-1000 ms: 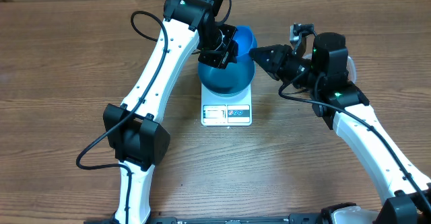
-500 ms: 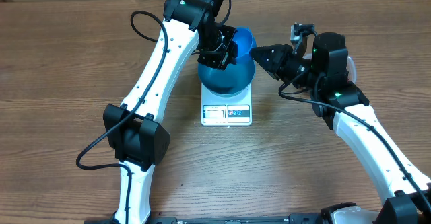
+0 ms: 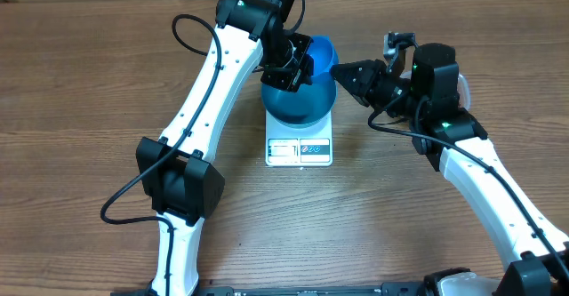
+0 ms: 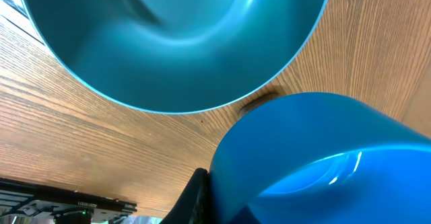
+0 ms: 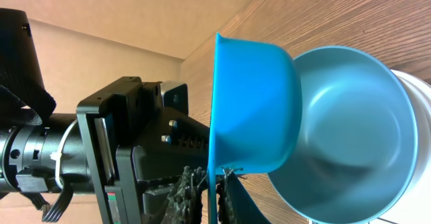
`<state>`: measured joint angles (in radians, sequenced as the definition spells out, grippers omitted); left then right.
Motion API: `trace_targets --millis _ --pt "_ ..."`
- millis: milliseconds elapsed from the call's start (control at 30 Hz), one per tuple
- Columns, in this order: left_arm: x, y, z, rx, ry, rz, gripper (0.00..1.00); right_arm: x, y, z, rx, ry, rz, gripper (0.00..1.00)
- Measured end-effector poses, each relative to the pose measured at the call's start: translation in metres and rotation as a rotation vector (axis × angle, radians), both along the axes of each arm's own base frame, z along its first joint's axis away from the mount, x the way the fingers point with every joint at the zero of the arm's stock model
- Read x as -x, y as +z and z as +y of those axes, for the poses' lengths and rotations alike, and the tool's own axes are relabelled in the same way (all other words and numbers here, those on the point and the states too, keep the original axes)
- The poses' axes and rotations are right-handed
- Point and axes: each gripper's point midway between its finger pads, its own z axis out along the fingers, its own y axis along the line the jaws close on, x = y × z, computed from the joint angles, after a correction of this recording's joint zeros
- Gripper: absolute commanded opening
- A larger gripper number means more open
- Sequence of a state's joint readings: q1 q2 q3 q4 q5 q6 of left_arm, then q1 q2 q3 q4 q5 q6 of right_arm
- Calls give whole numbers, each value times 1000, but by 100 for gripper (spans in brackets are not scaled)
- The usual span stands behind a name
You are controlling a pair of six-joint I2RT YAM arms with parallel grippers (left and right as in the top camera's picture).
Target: Scoop item into bowl and weigh 150g on scale
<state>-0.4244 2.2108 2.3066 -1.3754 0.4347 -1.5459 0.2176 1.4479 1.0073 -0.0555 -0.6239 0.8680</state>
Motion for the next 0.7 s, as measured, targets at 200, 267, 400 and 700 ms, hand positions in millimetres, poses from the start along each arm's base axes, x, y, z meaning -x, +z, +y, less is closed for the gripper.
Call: trace_targets --millis 200,267,400,700 --pt "0 0 0 0 1 0 4 0 0 0 0 -1 0 10" --pt "0 0 0 0 1 0 5 0 0 0 0 -1 0 9" --pt "0 0 1 -1 0 2 5 0 0 0 1 -2 0 9" --pt "1 0 1 -2 -3 2 4 0 0 0 2 -3 0 4"
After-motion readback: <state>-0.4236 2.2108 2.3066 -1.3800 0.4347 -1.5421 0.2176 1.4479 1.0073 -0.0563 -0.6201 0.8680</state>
